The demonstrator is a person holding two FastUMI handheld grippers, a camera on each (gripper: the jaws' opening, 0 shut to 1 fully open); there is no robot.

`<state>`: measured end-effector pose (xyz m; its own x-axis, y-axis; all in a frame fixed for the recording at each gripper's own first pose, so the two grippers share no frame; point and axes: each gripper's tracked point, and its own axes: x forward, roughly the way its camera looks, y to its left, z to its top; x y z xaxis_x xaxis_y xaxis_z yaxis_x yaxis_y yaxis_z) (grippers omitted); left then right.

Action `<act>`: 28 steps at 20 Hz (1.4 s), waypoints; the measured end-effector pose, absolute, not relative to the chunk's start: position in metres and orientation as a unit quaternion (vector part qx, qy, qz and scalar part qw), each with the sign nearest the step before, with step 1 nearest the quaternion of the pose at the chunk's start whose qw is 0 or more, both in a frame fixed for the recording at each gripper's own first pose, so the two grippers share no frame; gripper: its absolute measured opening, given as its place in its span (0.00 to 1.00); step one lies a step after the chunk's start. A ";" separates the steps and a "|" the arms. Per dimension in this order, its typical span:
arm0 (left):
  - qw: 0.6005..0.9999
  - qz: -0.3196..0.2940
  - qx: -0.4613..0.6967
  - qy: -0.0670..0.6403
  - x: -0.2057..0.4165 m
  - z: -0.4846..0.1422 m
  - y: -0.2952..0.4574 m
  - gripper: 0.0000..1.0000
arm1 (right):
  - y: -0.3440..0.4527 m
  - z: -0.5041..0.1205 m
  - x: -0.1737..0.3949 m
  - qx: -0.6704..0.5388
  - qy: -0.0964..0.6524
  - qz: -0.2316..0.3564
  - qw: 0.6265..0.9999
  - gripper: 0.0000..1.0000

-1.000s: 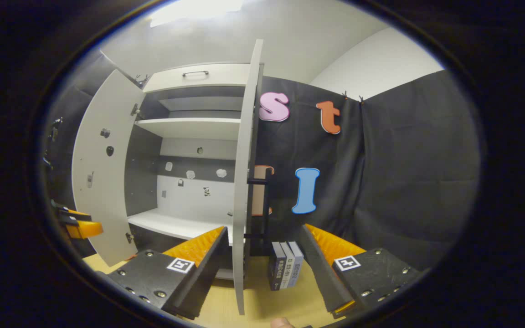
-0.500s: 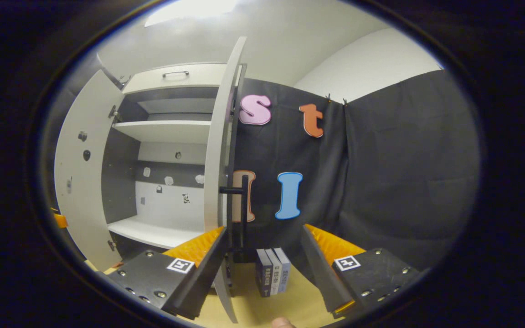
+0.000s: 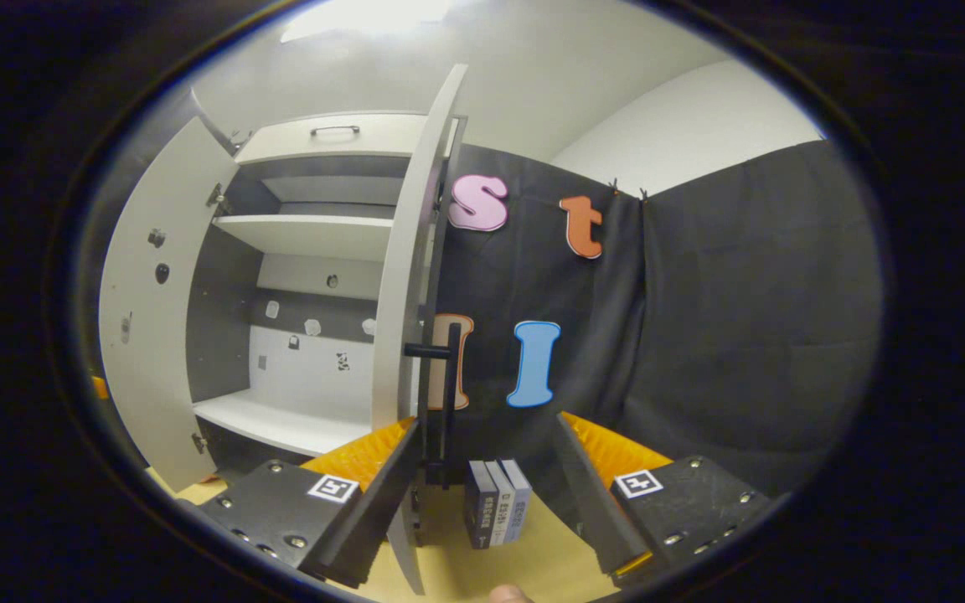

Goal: Grasp the bottle in the cabinet with the left hand and place it on the coaster, then close the right door with the right hand and the left door with the left hand.

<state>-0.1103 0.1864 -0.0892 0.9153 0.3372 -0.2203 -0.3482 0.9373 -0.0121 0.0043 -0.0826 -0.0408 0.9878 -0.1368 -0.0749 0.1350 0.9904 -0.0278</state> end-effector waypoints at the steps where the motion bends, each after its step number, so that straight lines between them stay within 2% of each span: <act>1: 0.978 0.176 -0.026 0.106 -0.111 -0.088 0.189 0.80 | -0.079 -0.040 0.004 -0.011 0.038 -0.066 0.997 0.96; 9: 0.974 0.199 -0.023 0.106 -0.122 -0.087 0.208 0.79 | -0.043 -0.040 0.005 0.006 0.037 -0.028 0.999 0.93; 11: 0.973 0.203 -0.025 0.106 -0.124 -0.088 0.210 0.79 | -0.027 -0.040 0.008 0.011 0.038 -0.010 0.999 0.95; 16: 0.970 0.218 -0.024 0.105 -0.129 -0.088 0.218 0.79 | 0.019 -0.040 0.021 0.016 0.037 0.042 0.998 0.93; 22: 0.964 0.244 -0.020 0.104 -0.137 -0.087 0.237 0.79 | 0.087 -0.027 0.032 0.021 0.017 0.126 0.992 0.96; 28: 0.960 0.257 -0.018 0.111 -0.146 -0.088 0.251 0.79 | 0.125 -0.012 0.024 0.011 -0.018 0.158 0.987 0.93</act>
<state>-0.1463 0.2513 -0.0880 0.8431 0.4902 -0.2213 -0.4980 0.8669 0.0228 0.0243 0.1246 -0.0117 0.9494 0.3114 0.0400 -0.3122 0.9499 0.0163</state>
